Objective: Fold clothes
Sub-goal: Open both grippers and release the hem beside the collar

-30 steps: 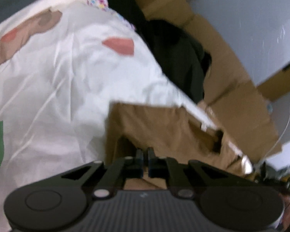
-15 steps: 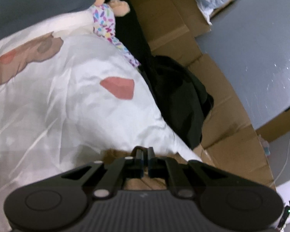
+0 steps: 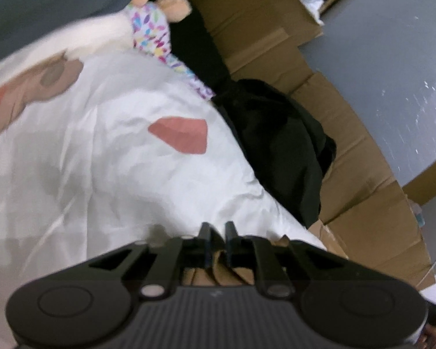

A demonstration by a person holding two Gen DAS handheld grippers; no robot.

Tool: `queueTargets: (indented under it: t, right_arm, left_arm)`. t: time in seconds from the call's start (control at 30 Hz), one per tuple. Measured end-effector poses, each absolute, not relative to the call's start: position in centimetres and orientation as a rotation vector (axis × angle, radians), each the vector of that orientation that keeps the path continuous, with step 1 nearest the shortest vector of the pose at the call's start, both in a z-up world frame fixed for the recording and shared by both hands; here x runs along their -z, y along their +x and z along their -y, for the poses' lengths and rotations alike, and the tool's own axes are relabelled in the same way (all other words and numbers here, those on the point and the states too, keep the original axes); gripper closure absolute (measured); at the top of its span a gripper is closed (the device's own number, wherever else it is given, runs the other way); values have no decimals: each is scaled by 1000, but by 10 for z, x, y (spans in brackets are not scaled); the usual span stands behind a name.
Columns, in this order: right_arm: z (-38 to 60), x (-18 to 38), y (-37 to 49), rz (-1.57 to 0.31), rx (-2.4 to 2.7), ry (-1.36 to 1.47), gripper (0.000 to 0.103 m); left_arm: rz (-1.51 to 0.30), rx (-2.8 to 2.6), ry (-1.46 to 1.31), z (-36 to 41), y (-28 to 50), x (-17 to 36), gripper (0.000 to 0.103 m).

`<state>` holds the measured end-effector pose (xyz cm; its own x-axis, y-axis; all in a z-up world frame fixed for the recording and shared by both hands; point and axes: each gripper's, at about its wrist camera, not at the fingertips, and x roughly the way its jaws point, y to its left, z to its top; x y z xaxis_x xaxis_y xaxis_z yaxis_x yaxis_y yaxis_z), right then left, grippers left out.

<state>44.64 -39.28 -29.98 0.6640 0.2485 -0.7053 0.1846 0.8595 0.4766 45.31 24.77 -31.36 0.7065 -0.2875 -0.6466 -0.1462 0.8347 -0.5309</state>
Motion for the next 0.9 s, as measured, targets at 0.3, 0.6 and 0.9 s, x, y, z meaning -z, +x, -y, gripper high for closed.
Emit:
queueTargets:
  t: [0.3, 0.6, 0.9]
  right_arm:
    - [394, 305, 436, -878, -91, 367, 49]
    - [371, 311, 428, -912, -119, 197, 39]
    - [356, 320, 432, -948, -132, 64, 39]
  left_arm:
    - [-821, 81, -472, -260, 443, 309, 72]
    - [-924, 127, -289, -243, 438, 322, 71]
    - [-976, 139, -146, -218, 451, 339, 63]
